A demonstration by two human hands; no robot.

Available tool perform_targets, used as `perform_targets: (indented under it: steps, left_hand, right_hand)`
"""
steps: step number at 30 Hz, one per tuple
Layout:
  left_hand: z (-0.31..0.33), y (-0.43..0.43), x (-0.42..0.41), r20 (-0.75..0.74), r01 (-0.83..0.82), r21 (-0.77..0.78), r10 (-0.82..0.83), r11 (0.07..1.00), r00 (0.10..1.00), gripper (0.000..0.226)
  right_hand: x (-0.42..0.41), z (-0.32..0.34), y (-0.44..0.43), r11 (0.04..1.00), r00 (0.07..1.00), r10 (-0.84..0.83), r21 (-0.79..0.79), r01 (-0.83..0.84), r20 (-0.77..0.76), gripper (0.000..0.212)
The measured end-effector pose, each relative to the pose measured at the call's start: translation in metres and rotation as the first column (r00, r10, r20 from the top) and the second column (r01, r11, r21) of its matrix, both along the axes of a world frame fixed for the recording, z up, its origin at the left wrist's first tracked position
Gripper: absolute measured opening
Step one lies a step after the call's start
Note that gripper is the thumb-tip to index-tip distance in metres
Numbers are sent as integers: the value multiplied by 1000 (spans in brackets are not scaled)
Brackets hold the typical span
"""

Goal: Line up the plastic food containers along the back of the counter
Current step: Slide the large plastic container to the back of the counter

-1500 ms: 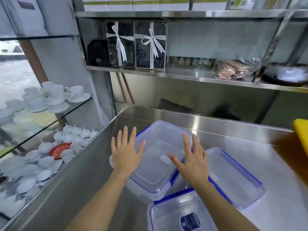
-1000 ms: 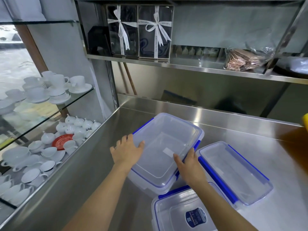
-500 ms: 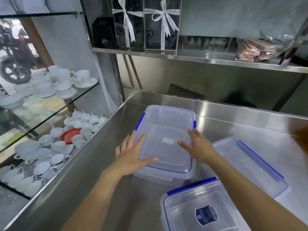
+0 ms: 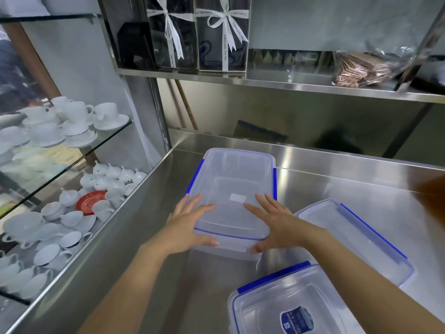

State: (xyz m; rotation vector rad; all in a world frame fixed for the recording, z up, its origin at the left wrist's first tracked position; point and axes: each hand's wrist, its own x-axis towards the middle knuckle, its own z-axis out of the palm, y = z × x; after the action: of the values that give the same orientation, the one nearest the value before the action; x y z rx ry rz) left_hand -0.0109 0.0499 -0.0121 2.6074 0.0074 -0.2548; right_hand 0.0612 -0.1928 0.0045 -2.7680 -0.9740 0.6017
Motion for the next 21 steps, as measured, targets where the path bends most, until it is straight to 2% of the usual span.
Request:
perform_targets:
  steps: [3,14,21]
  left_hand:
    - [-1,6,22,33,3,-23,-2,1000,999,86]
    - [0,13,80,13,29,54,-30,998,999,80]
    - [8,5,72,-6,22,125,-22,992,1000,77]
  right_hand:
    - [17,-1,4,1000,1000,-15,24,15,-6,99]
    - [56,4,14,990,993,-103,88,109,-64,88]
    - [42,8,14,986,986,-157,68,153,55,83]
